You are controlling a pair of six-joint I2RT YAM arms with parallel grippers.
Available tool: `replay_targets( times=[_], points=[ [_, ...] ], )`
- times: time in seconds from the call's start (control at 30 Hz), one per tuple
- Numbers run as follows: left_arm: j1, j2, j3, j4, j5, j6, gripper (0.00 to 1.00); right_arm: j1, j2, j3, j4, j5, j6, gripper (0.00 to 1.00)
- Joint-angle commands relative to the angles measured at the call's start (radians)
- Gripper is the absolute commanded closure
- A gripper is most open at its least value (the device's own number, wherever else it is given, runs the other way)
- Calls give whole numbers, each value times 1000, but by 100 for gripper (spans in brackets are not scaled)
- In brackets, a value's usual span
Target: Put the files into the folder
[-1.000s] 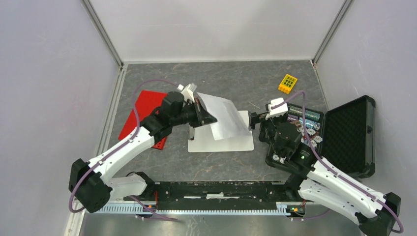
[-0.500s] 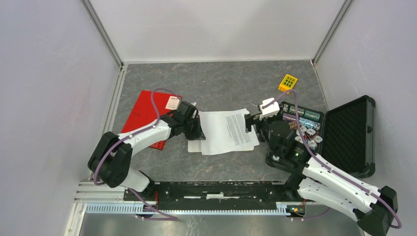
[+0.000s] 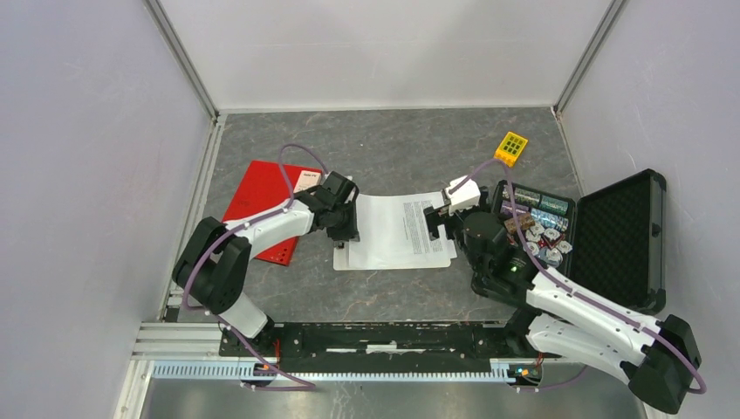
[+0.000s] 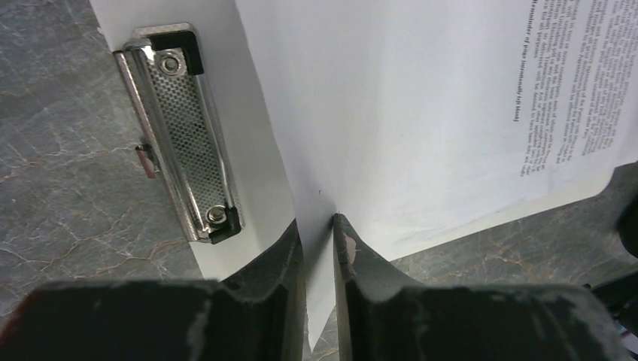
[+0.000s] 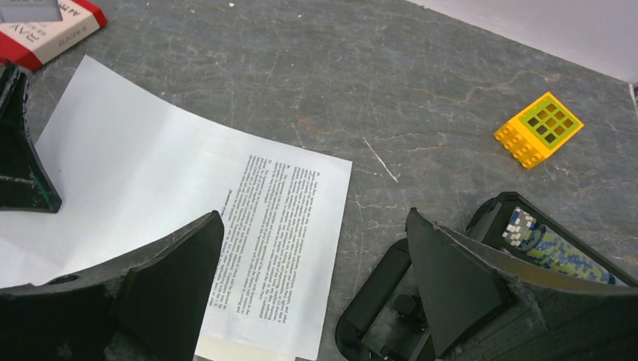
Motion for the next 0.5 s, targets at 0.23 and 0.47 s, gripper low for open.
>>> replay_targets(
  times=[0.23,0.47],
  points=[
    [3,33,70,-39,-69,67,64,-1,39,-5,59,-60,24,2],
    [2,67,111,-49,-117,91,64,-3,63,-4,58,-56,17,2]
  ],
)
